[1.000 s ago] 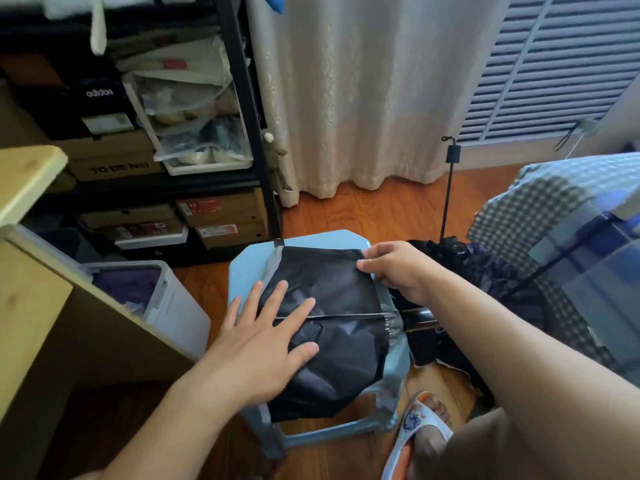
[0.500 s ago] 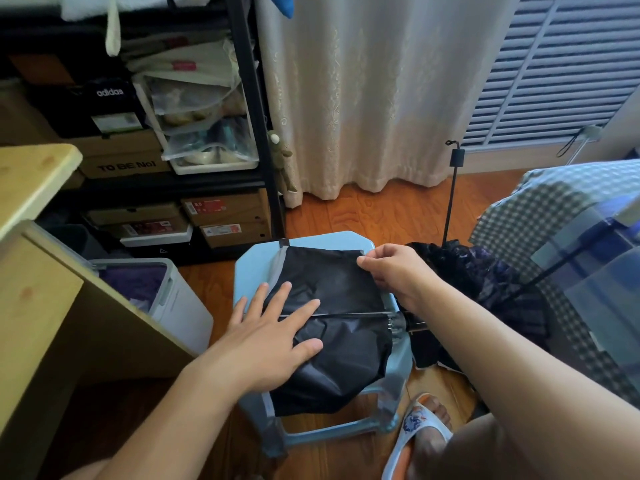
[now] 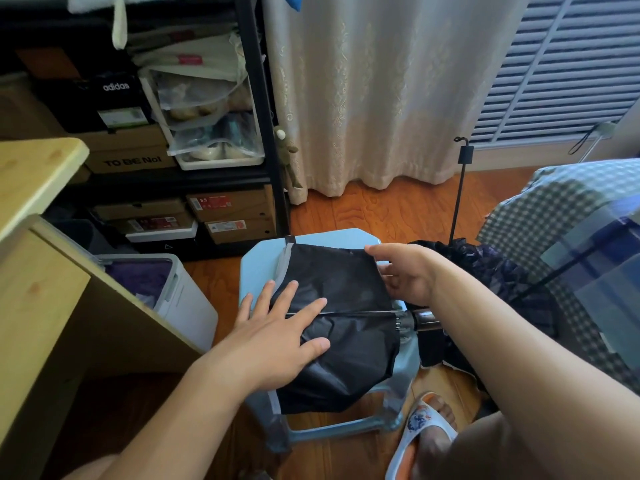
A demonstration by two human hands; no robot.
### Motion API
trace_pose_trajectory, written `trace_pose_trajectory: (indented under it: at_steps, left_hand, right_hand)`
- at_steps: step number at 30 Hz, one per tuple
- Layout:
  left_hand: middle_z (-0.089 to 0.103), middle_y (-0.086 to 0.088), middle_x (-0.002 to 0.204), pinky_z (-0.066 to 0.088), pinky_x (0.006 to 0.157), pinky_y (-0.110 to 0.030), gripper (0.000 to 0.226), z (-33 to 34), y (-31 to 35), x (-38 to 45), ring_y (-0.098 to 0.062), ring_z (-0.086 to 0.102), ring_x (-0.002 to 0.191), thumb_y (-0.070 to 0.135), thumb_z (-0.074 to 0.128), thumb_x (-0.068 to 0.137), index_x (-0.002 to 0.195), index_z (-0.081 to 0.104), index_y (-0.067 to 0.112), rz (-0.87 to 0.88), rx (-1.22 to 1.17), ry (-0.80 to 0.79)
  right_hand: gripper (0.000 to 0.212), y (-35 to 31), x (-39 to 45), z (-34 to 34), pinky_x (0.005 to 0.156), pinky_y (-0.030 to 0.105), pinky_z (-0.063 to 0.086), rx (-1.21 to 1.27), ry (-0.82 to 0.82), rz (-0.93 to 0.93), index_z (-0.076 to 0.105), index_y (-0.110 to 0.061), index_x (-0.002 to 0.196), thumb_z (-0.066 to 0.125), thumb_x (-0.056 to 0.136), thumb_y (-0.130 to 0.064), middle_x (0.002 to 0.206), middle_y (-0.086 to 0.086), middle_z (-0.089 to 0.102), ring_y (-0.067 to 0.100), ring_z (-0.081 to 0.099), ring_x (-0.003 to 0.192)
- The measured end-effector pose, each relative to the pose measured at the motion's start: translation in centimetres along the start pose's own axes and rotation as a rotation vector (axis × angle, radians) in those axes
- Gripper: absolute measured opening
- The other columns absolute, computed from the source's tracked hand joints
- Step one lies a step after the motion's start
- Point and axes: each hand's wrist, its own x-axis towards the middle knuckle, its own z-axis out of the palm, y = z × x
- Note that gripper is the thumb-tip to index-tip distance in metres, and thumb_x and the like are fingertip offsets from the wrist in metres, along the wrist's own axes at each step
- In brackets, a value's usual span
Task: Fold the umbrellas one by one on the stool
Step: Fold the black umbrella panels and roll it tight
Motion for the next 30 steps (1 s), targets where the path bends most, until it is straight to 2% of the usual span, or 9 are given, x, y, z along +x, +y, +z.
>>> trace_pose_trajectory:
  at_steps: [3,10,12,14,16,19,22,24,30]
  left_hand:
    - [-0.028,0.007,0.167,-0.013,0.124,-0.053,0.064,0.1,0.0,0.0,-0.026,-0.03,0.152,0.073,0.019,0.099,0.152,-0.014,0.06,-0.001,-0.003,-0.004]
    - [-0.027,0.01,0.167,-0.012,0.125,-0.051,0.066,-1.1,-0.1,-0.4,-0.022,-0.03,0.152,0.074,0.023,0.098,0.155,-0.007,0.059,0.017,-0.058,-0.044]
    - [-0.016,0.012,0.17,-0.004,0.127,-0.049,0.067,-2.5,-0.4,0.2,-0.021,-0.017,0.156,0.077,0.029,0.095,0.156,0.011,0.058,0.0,-0.2,0.036]
    - [0.008,0.006,0.171,0.017,0.125,-0.047,0.065,-4.5,-1.1,1.7,-0.025,0.012,0.156,0.071,0.042,0.096,0.156,0.025,0.051,-0.096,-0.495,0.256]
    - [0.031,-0.002,0.164,0.033,0.114,-0.04,0.063,-6.5,-1.9,3.9,-0.024,0.037,0.146,0.055,0.052,0.101,0.157,0.031,0.039,-0.207,-0.832,0.424]
    - [0.054,0.0,0.146,0.042,0.104,-0.032,0.057,-8.0,-2.7,6.1,-0.015,0.054,0.127,0.045,0.057,0.102,0.153,0.042,0.025,-0.185,-1.111,0.444]
    - [0.075,0.0,0.111,0.052,0.09,-0.03,0.026,-8.2,-2.7,6.2,-0.014,0.067,0.1,0.036,0.061,0.102,0.121,0.066,0.02,-0.152,-1.308,0.491]
    - [0.076,-0.004,0.101,0.053,0.083,-0.032,0.017,-7.9,-2.9,5.6,-0.017,0.067,0.089,0.034,0.063,0.101,0.106,0.069,0.018,-0.154,-1.342,0.493]
    - [0.069,-0.008,0.107,0.051,0.079,-0.034,0.03,-7.2,-2.8,4.3,-0.019,0.063,0.086,0.043,0.058,0.102,0.112,0.065,0.016,-0.224,-1.276,0.306]
  right_hand:
    - [0.03,0.3,0.7,0.6,0.094,0.04,0.06,0.062,0.116,-0.132,0.069,-0.004,0.117,0.074,0.094,-0.022,0.108,0.009,0.074,0.024,0.071,0.093]
    - [0.008,1.7,1.6,1.3,0.074,0.037,0.059,0.124,0.322,-0.31,0.076,-0.008,0.087,0.077,0.087,-0.015,0.085,0.01,0.072,0.022,0.063,0.075]
    - [0.011,1.9,1.2,1.3,0.071,0.035,0.055,0.118,0.318,-0.38,0.074,-0.009,0.081,0.074,0.089,-0.016,0.077,0.005,0.068,0.019,0.06,0.073]
    - [0.013,2.0,0.5,1.1,0.068,0.031,0.055,0.145,0.307,-0.463,0.072,-0.009,0.08,0.073,0.091,-0.014,0.078,0.003,0.071,0.016,0.064,0.074]
    - [0.013,2.0,-0.3,0.9,0.068,0.028,0.056,0.201,0.27,-0.527,0.069,-0.007,0.08,0.072,0.093,-0.01,0.087,0.005,0.076,0.016,0.069,0.078]
    - [0.014,1.9,-1.5,0.7,0.079,0.035,0.059,0.261,0.189,-0.57,0.068,-0.007,0.08,0.072,0.094,-0.008,0.107,0.014,0.076,0.021,0.071,0.088]
    - [0.012,1.7,-2.5,0.3,0.09,0.048,0.059,0.258,0.127,-0.596,0.073,-0.01,0.08,0.073,0.093,-0.01,0.106,0.022,0.073,0.03,0.069,0.09]
    - [0.011,1.6,-2.9,0.1,0.093,0.051,0.057,0.244,0.106,-0.619,0.075,-0.014,0.08,0.075,0.091,-0.013,0.099,0.02,0.073,0.031,0.068,0.089]
    - [0.018,2.0,-4.0,-0.3,0.096,0.056,0.052,0.103,0.158,-0.677,0.078,-0.016,0.087,0.079,0.08,-0.033,0.091,0.01,0.073,0.025,0.062,0.087]
